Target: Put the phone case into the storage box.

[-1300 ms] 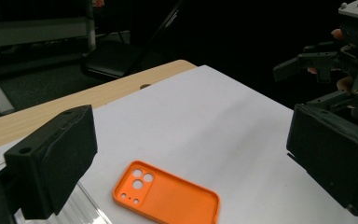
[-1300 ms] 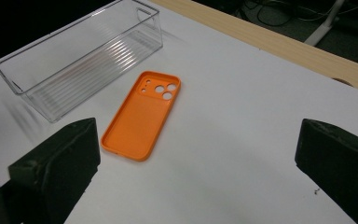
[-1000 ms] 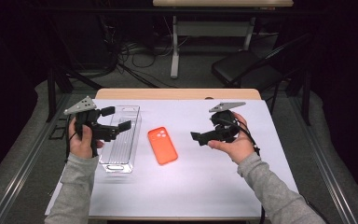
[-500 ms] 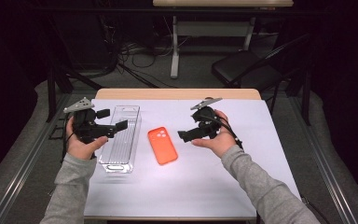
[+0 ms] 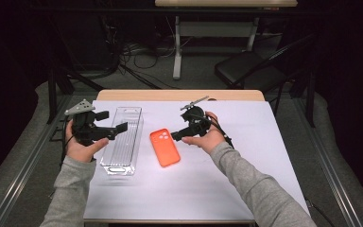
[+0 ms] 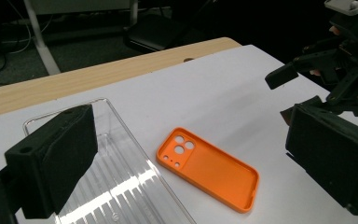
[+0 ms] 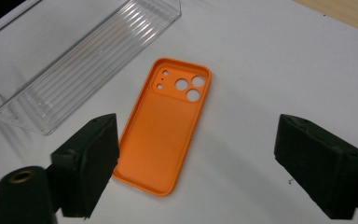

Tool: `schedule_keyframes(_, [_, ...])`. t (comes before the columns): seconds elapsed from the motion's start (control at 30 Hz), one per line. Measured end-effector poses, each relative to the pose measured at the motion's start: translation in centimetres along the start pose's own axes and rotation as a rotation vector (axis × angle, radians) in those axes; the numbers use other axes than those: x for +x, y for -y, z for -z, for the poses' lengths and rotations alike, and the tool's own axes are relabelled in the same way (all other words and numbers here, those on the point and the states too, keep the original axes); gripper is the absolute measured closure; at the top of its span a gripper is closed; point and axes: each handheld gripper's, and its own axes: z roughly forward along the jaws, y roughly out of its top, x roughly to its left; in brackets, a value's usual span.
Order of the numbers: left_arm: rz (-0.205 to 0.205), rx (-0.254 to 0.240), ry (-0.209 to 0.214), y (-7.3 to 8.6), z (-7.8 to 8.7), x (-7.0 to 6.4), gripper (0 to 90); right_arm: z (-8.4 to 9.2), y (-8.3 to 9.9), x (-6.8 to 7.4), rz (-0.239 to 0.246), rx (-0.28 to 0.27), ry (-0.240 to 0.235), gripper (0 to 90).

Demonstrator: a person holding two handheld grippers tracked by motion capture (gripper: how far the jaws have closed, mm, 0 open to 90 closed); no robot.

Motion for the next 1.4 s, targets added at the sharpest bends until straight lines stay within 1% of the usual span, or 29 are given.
schedule_keyframes(0.1, [-0.003, 0.006, 0.000, 0.0, -0.1, 0.0, 2.4, -0.7, -0.4, 0.0, -0.001, 0.028, 0.008, 15.3])
schedule_keyframes(0.13, [-0.004, 0.008, 0.001, 0.0, -0.1, 0.0, 2.4, -0.7, -0.4, 0.0, -0.001, 0.028, 0.008, 15.3])
schedule_keyframes(0.17, [-0.006, 0.009, 0.002, 0.0, -0.1, -0.1, 2.4, -0.7, -0.6, 0.0, 0.001, 0.043, 0.008, 16.5])
schedule_keyframes(0.2, [-0.007, 0.010, 0.002, 0.0, -0.1, -0.1, 2.5, -0.9, -0.6, 0.0, 0.006, 0.047, 0.009, 20.0])
schedule_keyframes(0.23, [-0.007, 0.009, 0.002, 0.0, -0.2, -0.1, 2.6, -1.1, -0.8, 0.1, 0.008, 0.050, 0.011, 26.0])
schedule_keyframes(0.27, [-0.006, 0.009, 0.002, 0.0, -0.2, -0.2, 2.6, -1.1, -0.8, 0.1, 0.008, 0.050, 0.011, 26.0])
schedule_keyframes(0.3, [-0.010, 0.012, 0.001, 0.0, -0.2, -0.2, 3.0, -1.2, -0.9, 0.1, 0.014, 0.056, 0.010, 28.1])
schedule_keyframes(0.33, [-0.012, 0.014, 0.001, 0.0, -0.2, -0.2, 3.4, -1.4, -1.0, 0.2, 0.015, 0.064, 0.011, 32.2])
schedule_keyframes(0.37, [-0.013, 0.015, 0.001, 0.0, -0.3, -0.2, 3.6, -1.5, -1.0, 0.2, 0.015, 0.058, 0.010, 33.4])
schedule_keyframes(0.47, [-0.018, 0.021, -0.003, 0.1, -0.3, -0.2, 4.0, -2.1, -1.2, 0.2, 0.011, 0.082, 0.001, 39.0])
schedule_keyframes(0.5, [-0.018, 0.022, -0.002, 0.1, -0.4, -0.2, 4.2, -2.4, -1.3, 0.2, -0.005, 0.105, -0.005, 39.4])
schedule_keyframes(0.53, [-0.018, 0.025, -0.001, 0.1, -0.4, -0.2, 4.7, -3.0, -1.3, 0.1, -0.008, 0.119, -0.009, 42.2])
schedule_keyframes(0.6, [-0.017, 0.024, -0.003, 0.1, -0.4, -0.2, 4.8, -3.2, -1.3, 0.0, -0.007, 0.119, -0.004, 42.3])
schedule_keyframes(0.67, [-0.017, 0.026, -0.005, 0.1, -0.5, -0.1, 4.8, -3.9, -1.3, 0.0, -0.013, 0.133, 0.014, 42.8])
schedule_keyframes(0.7, [-0.016, 0.026, -0.005, 0.1, -0.5, -0.1, 5.1, -4.1, -1.4, -0.1, -0.006, 0.142, 0.018, 42.8])
schedule_keyframes(0.77, [-0.015, 0.029, -0.005, 0.2, -0.5, -0.1, 6.4, -4.7, -1.7, -0.2, -0.017, 0.151, 0.034, 44.6])
schedule_keyframes(0.8, [-0.016, 0.030, -0.005, 0.2, -0.5, -0.1, 6.4, -4.7, -1.7, -0.2, -0.017, 0.151, 0.034, 44.6])
schedule_keyframes(0.83, [-0.018, 0.032, -0.006, 0.2, -0.5, 0.0, 6.7, -4.9, -1.7, -0.2, -0.010, 0.139, 0.037, 45.2])
schedule_keyframes(0.9, [-0.016, 0.032, -0.005, 0.2, -0.5, 0.0, 6.8, -5.2, -1.8, -0.2, -0.007, 0.146, 0.038, 45.2])
schedule_keyframes(0.93, [-0.017, 0.032, -0.005, 0.2, -0.5, 0.0, 7.0, -5.3, -1.9, -0.1, -0.016, 0.157, 0.040, 45.3])
schedule_keyframes(0.97, [-0.016, 0.030, -0.004, 0.2, -0.5, 0.0, 7.2, -5.4, -1.9, 0.0, -0.015, 0.154, 0.042, 45.5])
schedule_keyframes(1.03, [-0.016, 0.029, -0.005, 0.2, -0.5, 0.0, 7.5, -5.8, -1.9, 0.2, -0.043, 0.166, 0.043, 45.8])
schedule_keyframes(1.13, [-0.013, 0.030, -0.005, 0.3, -0.5, 0.1, 7.7, -6.0, -1.9, 0.3, -0.032, 0.178, 0.039, 47.6])
schedule_keyframes(1.2, [-0.013, 0.033, -0.005, 0.3, -0.5, 0.1, 7.8, -6.2, -1.9, 0.3, -0.048, 0.195, 0.036, 46.8])
schedule_keyframes(1.23, [-0.013, 0.032, -0.005, 0.3, -0.6, 0.1, 7.7, -6.3, -1.9, 0.3, -0.039, 0.193, 0.036, 46.9])
schedule_keyframes(1.33, [-0.014, 0.032, -0.004, 0.3, -0.6, 0.1, 8.1, -6.6, -1.9, 0.2, -0.046, 0.191, 0.036, 46.9])
schedule_keyframes(1.37, [-0.014, 0.033, -0.003, 0.3, -0.6, 0.1, 8.1, -6.6, -1.9, 0.2, -0.046, 0.202, 0.037, 46.9])
schedule_keyframes(1.4, [-0.014, 0.033, -0.003, 0.3, -0.6, 0.1, 8.1, -6.7, -1.9, 0.3, -0.044, 0.200, 0.041, 46.9])
